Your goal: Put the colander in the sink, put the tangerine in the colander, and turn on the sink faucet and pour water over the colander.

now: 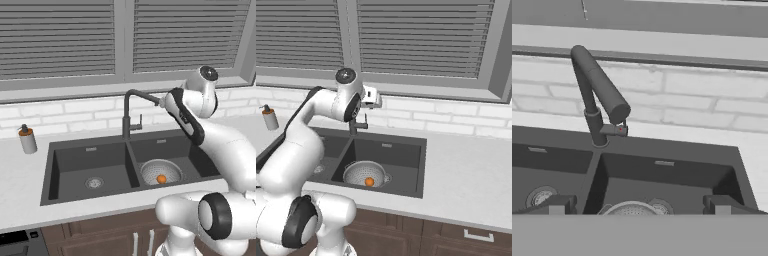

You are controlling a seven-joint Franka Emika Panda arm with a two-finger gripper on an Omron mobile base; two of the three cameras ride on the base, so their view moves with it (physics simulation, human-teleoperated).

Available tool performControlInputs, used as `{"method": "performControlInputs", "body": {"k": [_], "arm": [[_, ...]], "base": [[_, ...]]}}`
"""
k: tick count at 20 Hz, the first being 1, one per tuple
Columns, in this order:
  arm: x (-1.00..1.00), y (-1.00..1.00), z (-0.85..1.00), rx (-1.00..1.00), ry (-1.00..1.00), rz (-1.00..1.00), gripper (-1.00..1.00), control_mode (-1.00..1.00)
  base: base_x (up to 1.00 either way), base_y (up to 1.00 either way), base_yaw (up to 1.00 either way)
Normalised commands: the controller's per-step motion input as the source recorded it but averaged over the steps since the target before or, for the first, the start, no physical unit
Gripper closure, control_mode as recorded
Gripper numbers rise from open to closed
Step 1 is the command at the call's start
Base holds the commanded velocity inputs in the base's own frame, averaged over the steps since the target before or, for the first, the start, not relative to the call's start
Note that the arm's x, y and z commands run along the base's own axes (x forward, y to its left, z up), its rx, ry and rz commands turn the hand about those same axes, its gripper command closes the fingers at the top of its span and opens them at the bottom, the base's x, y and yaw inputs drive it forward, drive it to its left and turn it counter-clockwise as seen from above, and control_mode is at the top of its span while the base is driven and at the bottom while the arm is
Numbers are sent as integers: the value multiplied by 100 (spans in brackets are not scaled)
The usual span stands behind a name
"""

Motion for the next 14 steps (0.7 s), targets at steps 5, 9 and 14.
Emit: {"method": "performControlInputs", "body": {"k": [5,9,14], "arm": [[-42,-33,-13,0,-13,11,-100,-100],[-19,-23,-4,0,-8,14,-100,-100],[-1,-9,-1,0,-2,12,-100,-100]], "base": [[0,0,0],[0,0,0],[0,0,0]]}}
